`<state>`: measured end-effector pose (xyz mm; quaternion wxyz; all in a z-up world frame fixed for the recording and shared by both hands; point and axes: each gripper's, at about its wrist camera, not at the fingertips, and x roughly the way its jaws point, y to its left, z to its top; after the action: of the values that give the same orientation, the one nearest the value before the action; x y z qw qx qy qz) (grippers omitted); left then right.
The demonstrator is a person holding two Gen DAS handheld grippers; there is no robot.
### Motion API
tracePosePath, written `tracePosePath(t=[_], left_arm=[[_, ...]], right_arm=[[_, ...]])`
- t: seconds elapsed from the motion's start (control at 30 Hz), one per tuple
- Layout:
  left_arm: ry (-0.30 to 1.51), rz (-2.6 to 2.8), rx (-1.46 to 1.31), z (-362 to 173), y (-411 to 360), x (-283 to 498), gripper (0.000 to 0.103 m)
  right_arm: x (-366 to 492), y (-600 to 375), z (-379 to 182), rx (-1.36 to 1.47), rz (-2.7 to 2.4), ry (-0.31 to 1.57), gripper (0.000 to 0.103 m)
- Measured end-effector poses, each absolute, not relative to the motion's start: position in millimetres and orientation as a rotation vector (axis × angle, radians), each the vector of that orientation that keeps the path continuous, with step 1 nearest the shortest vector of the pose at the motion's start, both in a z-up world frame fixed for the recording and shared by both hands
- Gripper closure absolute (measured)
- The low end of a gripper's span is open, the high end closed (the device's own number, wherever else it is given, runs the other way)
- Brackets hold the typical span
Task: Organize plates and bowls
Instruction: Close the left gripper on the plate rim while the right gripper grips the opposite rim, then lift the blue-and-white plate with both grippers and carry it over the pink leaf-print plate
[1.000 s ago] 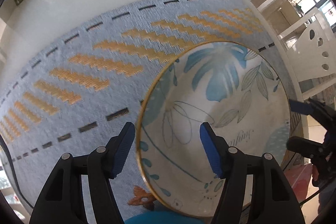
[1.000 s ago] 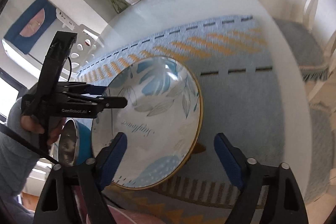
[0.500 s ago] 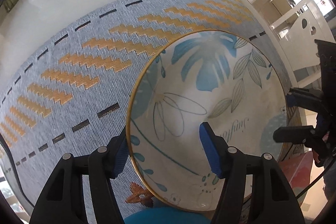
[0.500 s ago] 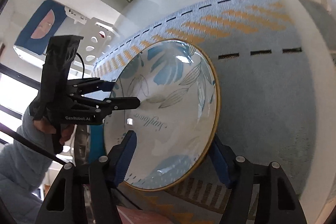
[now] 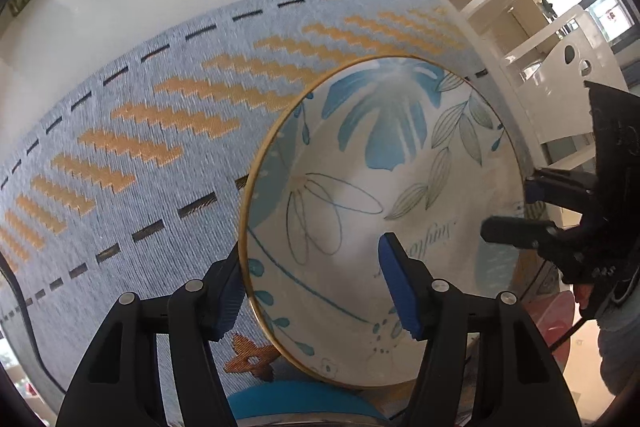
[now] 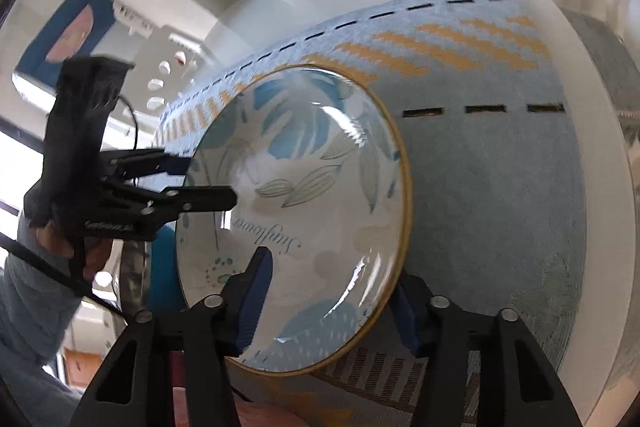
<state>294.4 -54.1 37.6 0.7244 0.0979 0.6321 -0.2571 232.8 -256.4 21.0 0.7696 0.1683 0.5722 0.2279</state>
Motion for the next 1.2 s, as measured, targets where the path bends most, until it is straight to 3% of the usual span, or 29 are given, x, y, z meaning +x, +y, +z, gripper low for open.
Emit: tracePosePath(t=[0.3, 0.33, 0.47, 0.53, 0.6, 0.67, 0.73, 0.87, 1.0, 1.2], left_arm=[[1.394, -0.532, 0.222, 28.3, -55.8, 301.8, 0.044], [1.388, -0.512, 0.264, 24.5, -56.5, 301.6, 0.038], [1.411, -0.511, 0.261, 22.0, -46.8, 296.0, 0.038], [1.392, -0.525, 0.272, 22.7, -40.8, 288.1, 0.039], [1.382, -0.554, 0.261, 24.4, -38.2, 280.2, 0.051], [1.377, -0.554, 0.268, 27.3, -44.0, 278.9, 0.052], [1.371, -0.571, 0.28, 27.4, -40.8, 278.6, 0.054], [1.351, -0.563, 0.316, 32.5, -48.8, 268.1, 0.056], [1.311, -0.6, 0.316, 45.9, -64.5, 255.0, 0.056], [1.274, -0.617, 0.21, 58.2, -81.2, 260.9, 0.056]], right_arm=[[236.8, -290.0, 10.2, 0.535, 0.395, 1.166, 0.072], [235.5, -291.9, 9.0, 0.55, 0.395, 1.159, 0.073], [227.7, -286.5, 14.7, 0.487, 0.378, 1.148, 0.07], [222.8, -283.3, 16.0, 0.459, 0.414, 1.124, 0.058], [222.1, -281.4, 16.3, 0.469, 0.439, 1.1, 0.053], [224.5, -270.6, 18.3, 0.399, 0.438, 1.095, 0.052], [226.4, -261.3, 21.8, 0.317, 0.435, 1.102, 0.052], [229.3, -265.8, 22.1, 0.317, 0.401, 1.121, 0.066], [235.4, -271.1, 24.7, 0.3, 0.308, 1.099, 0.066], [234.7, -305.6, 36.8, 0.487, 0.214, 1.014, 0.066]])
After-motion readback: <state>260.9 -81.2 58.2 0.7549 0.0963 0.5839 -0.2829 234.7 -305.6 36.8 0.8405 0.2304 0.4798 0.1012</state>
